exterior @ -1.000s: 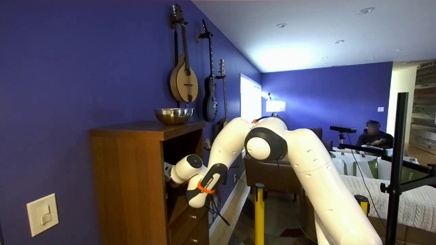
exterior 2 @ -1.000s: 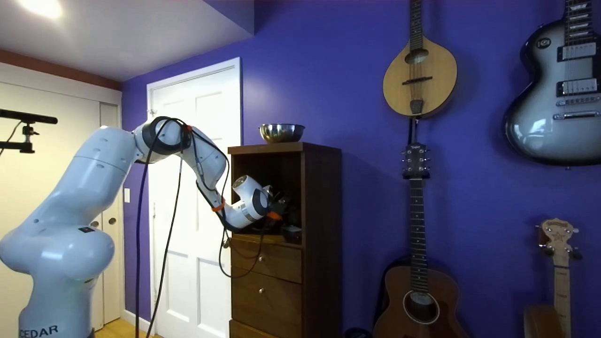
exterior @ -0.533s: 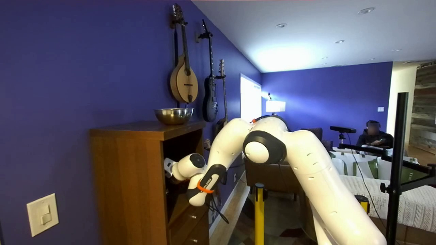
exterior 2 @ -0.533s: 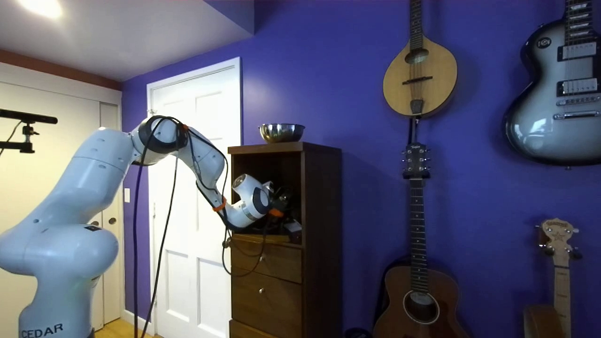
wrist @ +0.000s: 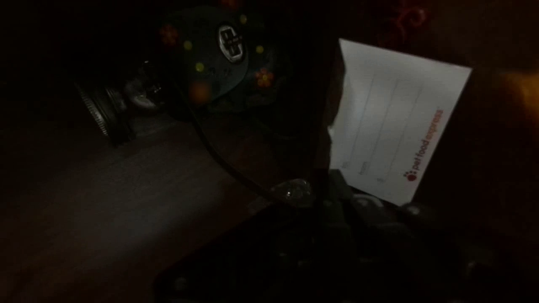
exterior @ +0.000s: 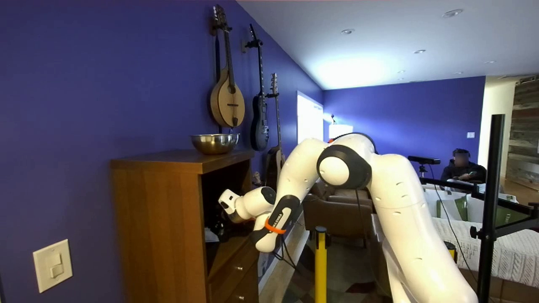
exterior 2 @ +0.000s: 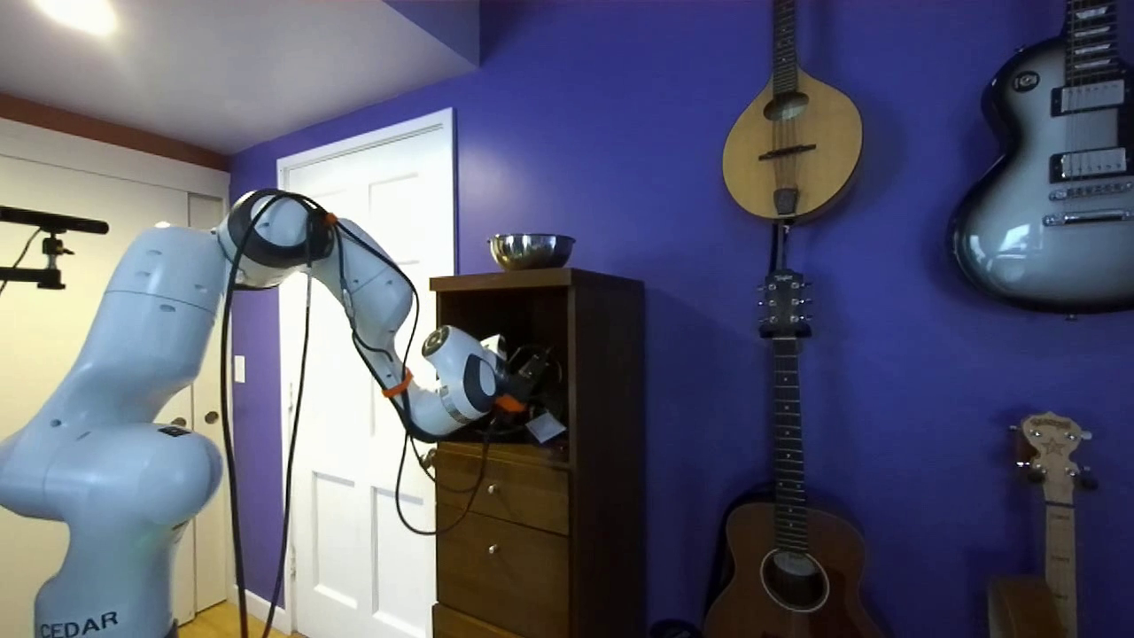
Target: Put the paper on the top of the cupboard
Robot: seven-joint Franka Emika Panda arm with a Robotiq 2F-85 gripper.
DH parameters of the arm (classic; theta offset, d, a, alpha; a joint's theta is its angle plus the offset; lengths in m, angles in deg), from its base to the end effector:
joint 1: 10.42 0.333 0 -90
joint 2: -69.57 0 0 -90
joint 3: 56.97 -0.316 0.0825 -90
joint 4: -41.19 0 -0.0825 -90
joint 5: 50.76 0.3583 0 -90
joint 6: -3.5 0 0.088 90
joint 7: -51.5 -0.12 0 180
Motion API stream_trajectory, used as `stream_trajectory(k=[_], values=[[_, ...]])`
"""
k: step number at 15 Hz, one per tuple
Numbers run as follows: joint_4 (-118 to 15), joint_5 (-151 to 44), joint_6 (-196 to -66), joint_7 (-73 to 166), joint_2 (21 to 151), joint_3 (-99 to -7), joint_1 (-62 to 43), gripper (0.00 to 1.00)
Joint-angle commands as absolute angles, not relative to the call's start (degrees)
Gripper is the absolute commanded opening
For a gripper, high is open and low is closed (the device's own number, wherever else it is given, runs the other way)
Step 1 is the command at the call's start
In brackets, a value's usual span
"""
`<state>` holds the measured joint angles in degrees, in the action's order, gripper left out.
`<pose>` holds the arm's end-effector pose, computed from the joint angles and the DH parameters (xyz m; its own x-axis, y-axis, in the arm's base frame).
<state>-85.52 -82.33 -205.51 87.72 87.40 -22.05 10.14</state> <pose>0.5808 -0.0490 0.3979 0.1983 0.9239 0.3273 0.4212 -0.3819 0.8227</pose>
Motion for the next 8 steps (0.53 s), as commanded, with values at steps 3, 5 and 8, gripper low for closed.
stream_trajectory(k=[3,5,8], values=[[-99.23,-96.65,-210.97,80.53,72.58,-28.98,0.42,0.00],[-101.60,-106.19,-213.24,73.78,70.04,-27.87,-1.60,0.00],[-103.19,-119.99,-218.35,64.00,68.92,-25.86,-4.07,0.00]])
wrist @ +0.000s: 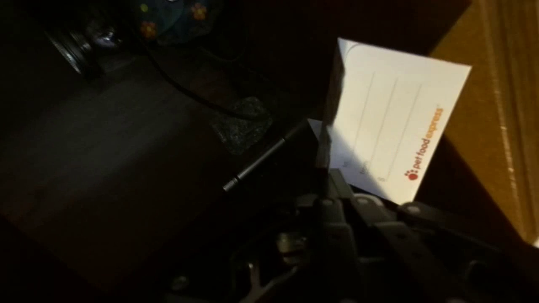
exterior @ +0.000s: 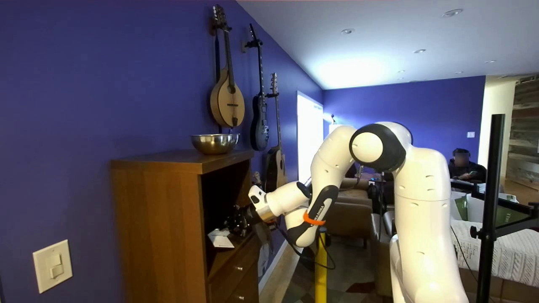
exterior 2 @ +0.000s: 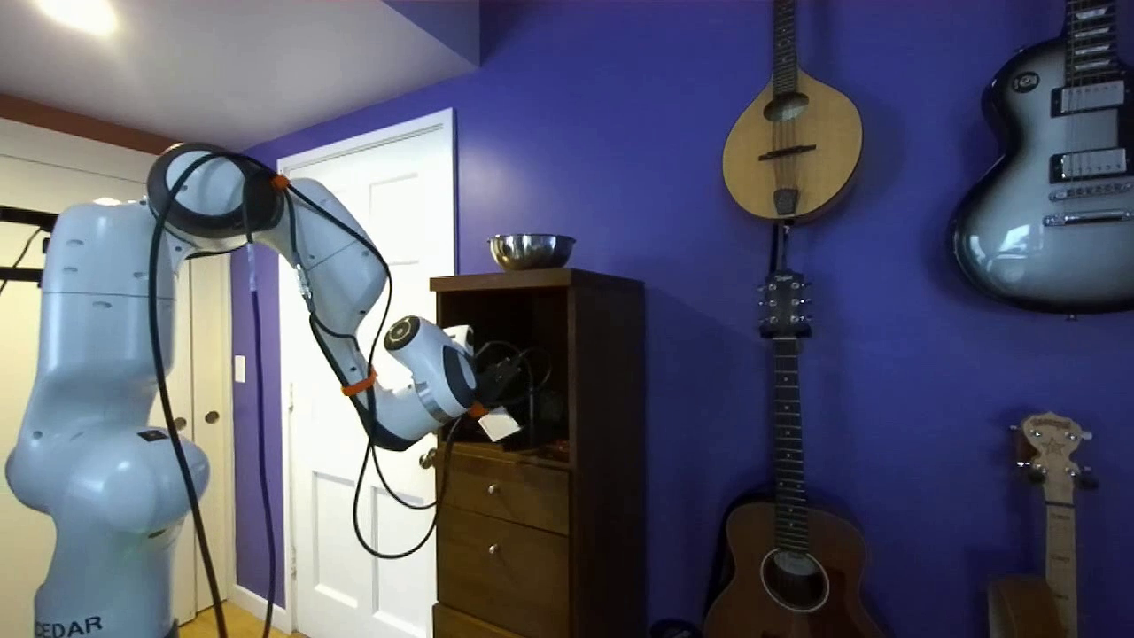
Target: Put the paper on the top of the cupboard
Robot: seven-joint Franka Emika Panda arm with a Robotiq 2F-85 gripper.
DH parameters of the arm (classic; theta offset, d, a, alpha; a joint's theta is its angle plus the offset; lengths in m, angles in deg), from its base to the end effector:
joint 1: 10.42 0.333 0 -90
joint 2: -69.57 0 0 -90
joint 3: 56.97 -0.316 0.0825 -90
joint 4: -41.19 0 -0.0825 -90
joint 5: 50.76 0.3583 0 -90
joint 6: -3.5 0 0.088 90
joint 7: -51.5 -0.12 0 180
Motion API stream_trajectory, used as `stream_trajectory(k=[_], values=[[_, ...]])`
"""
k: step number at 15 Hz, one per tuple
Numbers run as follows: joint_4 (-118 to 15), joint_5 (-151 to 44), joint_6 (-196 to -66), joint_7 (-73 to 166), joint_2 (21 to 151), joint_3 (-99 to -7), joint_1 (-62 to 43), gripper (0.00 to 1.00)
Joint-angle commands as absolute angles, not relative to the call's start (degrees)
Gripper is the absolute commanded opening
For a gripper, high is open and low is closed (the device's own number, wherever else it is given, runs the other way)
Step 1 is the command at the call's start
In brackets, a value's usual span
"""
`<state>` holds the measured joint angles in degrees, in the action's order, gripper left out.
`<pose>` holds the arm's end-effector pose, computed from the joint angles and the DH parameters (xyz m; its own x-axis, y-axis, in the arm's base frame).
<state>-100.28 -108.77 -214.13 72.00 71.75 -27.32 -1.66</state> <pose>0.4720 -0.0485 0.4176 0.0468 0.8643 0.5008 0.4986 -0.4546 0.7381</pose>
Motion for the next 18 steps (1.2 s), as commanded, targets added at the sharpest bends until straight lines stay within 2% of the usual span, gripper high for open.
stream_trajectory(k=[1,4,5,6,7,9,10,14,18], values=[[-102.72,-124.64,-221.07,60.29,69.23,-24.94,-4.95,0.00],[-98.79,-136.55,-234.83,50.09,71.16,-21.72,-8.20,0.00],[-97.72,-137.90,-239.93,48.66,71.72,-27.12,-15.86,0.00],[-96.24,-138.18,-244.82,47.33,72.62,-27.24,-17.57,0.00],[-99.33,-138.31,-238.25,41.25,62.79,-31.47,-16.39,0.00],[-97.96,-135.60,-239.63,36.79,63.33,-35.07,-18.09,0.00],[-97.43,-134.64,-239.24,34.67,62.82,-28.87,-9.50,0.00],[-96.28,-134.12,-238.18,26.40,58.21,-20.11,8.44,0.00],[-95.45,-137.05,-238.18,20.00,50.99,-6.35,27.17,0.00]])
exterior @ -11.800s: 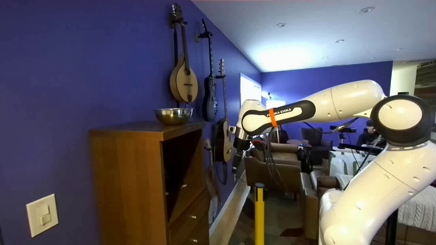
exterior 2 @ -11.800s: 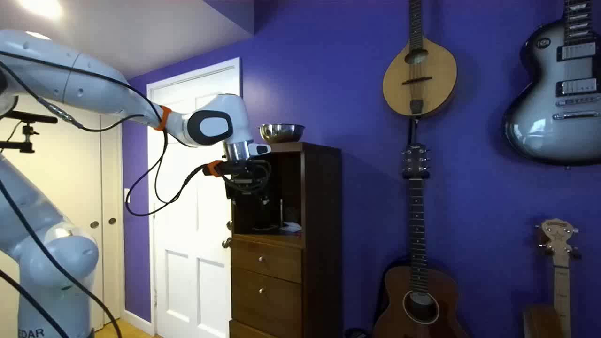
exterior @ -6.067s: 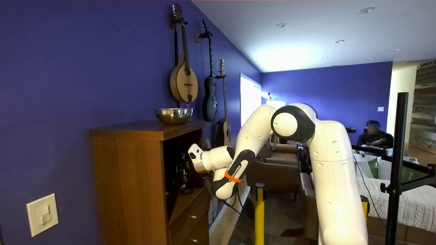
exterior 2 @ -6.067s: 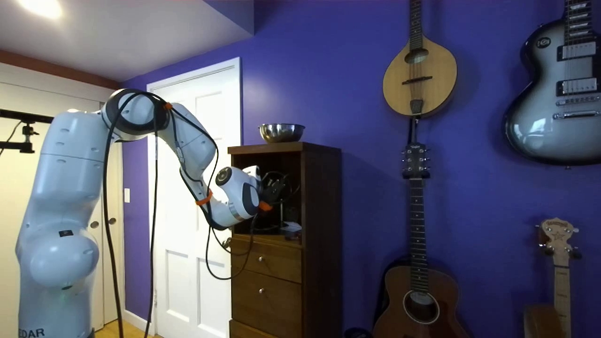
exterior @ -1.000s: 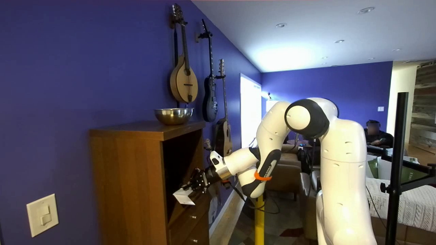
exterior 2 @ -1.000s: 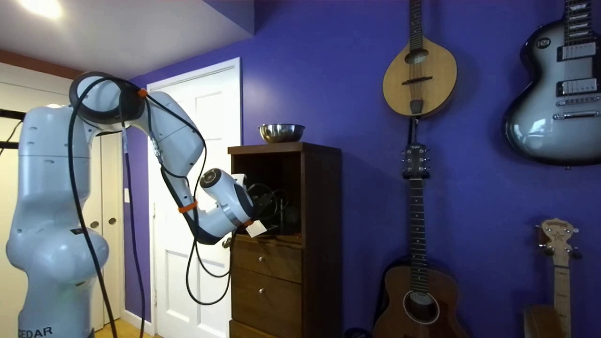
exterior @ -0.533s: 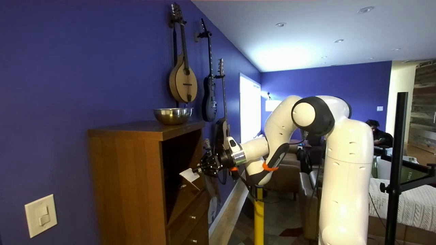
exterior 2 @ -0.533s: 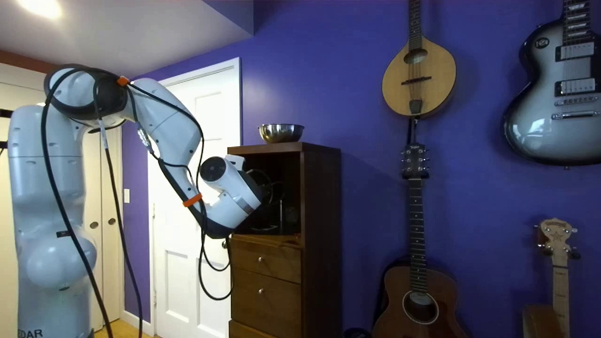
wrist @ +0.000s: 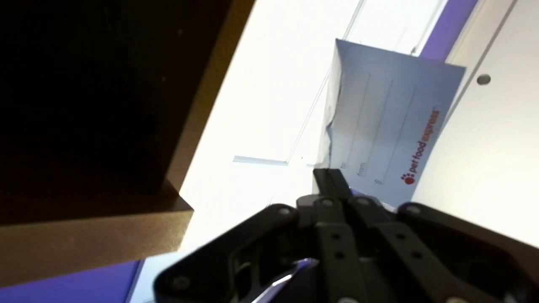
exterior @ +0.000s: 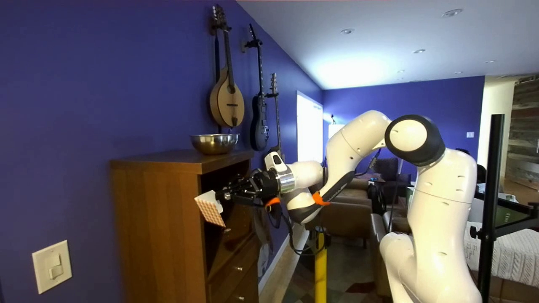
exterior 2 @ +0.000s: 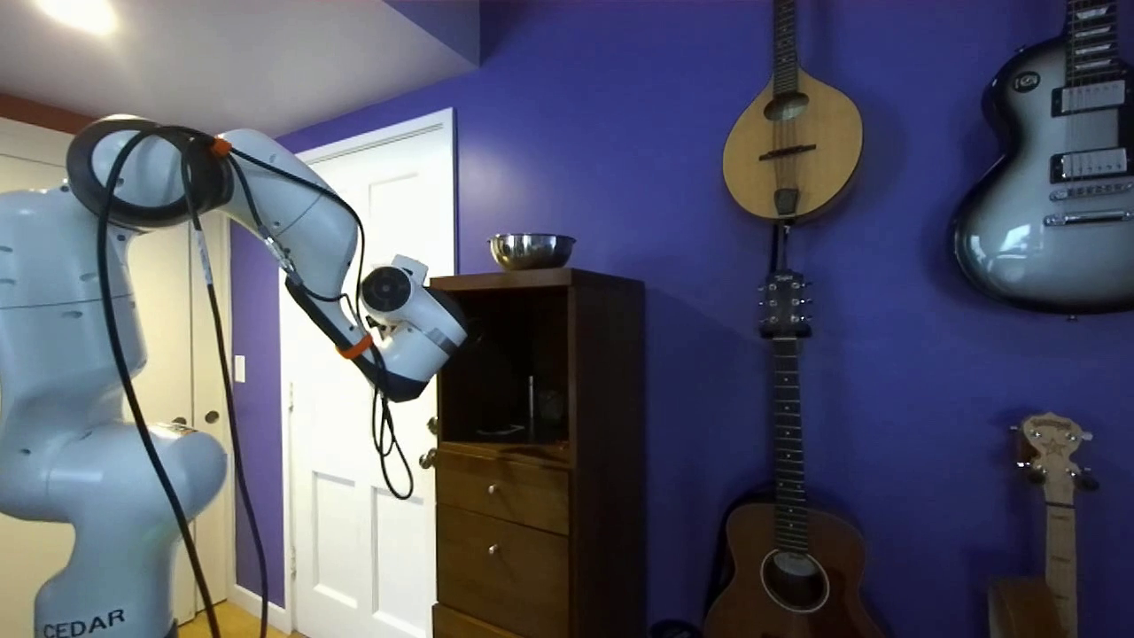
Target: Put the paper on the top of the cupboard
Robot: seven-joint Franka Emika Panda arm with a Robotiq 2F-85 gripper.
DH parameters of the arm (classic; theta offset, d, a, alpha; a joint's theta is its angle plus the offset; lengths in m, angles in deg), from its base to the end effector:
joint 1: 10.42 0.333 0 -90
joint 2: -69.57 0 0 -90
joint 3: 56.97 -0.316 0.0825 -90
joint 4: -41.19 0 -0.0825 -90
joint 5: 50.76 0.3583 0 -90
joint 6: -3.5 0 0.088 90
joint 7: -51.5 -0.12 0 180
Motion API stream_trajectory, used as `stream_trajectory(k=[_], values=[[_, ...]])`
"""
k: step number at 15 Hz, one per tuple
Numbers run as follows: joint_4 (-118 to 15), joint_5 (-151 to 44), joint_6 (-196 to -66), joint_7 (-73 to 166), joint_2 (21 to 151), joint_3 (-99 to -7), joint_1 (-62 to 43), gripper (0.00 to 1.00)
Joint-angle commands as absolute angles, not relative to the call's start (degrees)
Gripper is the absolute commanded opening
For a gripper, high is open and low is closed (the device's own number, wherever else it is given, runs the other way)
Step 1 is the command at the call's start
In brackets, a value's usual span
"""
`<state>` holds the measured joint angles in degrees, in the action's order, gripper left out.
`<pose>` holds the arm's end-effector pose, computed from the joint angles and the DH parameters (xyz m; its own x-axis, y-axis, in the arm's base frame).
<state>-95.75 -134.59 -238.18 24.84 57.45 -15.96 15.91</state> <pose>0.3761 0.0277 0.5475 -0.2511 0.3203 0.9134 0.7283 -0.5592 0.3962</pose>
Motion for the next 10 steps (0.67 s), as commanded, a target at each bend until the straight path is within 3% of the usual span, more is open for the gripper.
stream_trajectory(k=[1,6,10], values=[[-95.39,-136.70,-238.20,19.34,49.12,-1.99,31.96,0.00],[-89.22,-132.01,-238.19,15.35,44.51,19.34,49.69,0.00],[-83.24,-133.14,-238.18,15.48,41.11,25.91,56.52,0.00]])
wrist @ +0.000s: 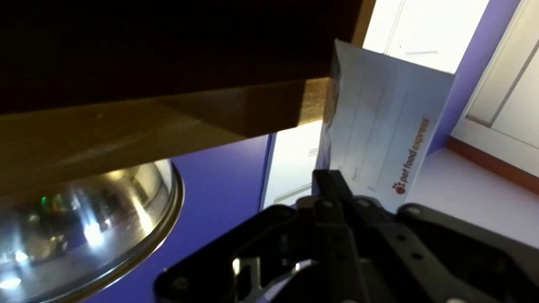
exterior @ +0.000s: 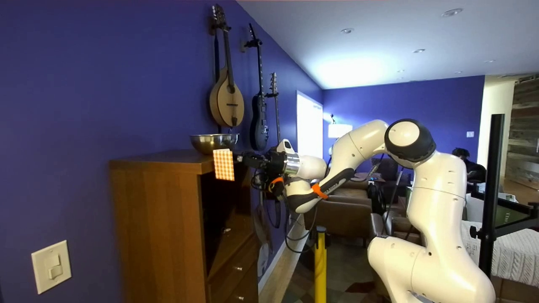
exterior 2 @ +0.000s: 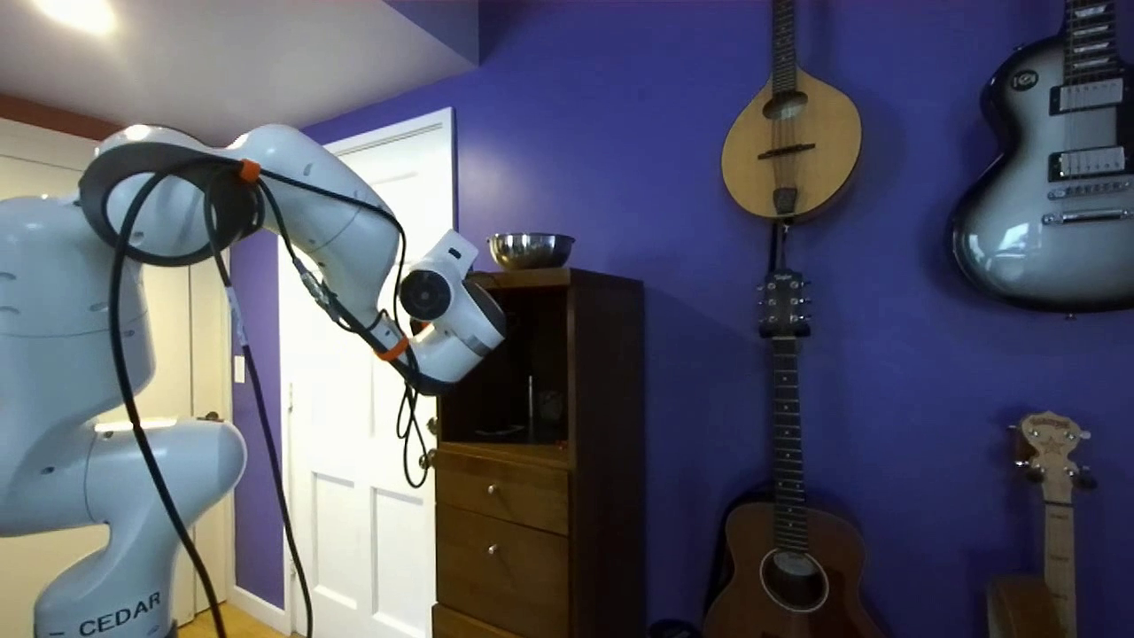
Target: Put the paper on the top of the cupboard
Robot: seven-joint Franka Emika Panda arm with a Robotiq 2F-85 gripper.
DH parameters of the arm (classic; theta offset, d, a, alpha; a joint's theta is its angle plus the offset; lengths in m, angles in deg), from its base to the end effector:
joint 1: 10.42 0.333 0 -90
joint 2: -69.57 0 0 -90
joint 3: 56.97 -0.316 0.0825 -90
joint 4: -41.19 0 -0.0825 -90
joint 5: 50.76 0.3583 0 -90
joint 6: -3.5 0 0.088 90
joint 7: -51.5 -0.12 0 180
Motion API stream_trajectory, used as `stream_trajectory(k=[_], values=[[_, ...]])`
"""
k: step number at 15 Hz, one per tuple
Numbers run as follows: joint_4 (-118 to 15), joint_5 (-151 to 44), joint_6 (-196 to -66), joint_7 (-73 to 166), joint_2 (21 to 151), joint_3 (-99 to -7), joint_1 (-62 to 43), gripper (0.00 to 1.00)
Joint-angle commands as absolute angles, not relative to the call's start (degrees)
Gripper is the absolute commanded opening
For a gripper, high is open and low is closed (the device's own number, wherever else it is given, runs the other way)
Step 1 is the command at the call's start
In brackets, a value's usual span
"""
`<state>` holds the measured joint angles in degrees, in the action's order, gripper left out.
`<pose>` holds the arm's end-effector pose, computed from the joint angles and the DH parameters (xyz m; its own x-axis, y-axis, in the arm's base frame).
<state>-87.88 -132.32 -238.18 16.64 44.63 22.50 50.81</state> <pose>0.3882 -0.0758 0.5919 -0.2681 -0.0298 0.9629 0.6641 -0.7298 0.1623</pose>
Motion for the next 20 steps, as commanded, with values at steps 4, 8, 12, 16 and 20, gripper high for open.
stream_trajectory(k=[4,8,12,16,20], values=[[-78.66,-139.78,-238.19,15.45,33.60,26.05,63.39,0.00],[-79.26,-136.65,-238.13,17.34,36.24,25.63,62.71,0.01],[-77.56,-134.05,-239.50,17.10,38.29,24.08,61.48,0.00],[-72.32,-134.88,-238.78,9.40,43.55,17.17,54.09,0.00],[-66.74,-139.00,-237.79,0.18,52.14,7.08,40.30,0.00]])
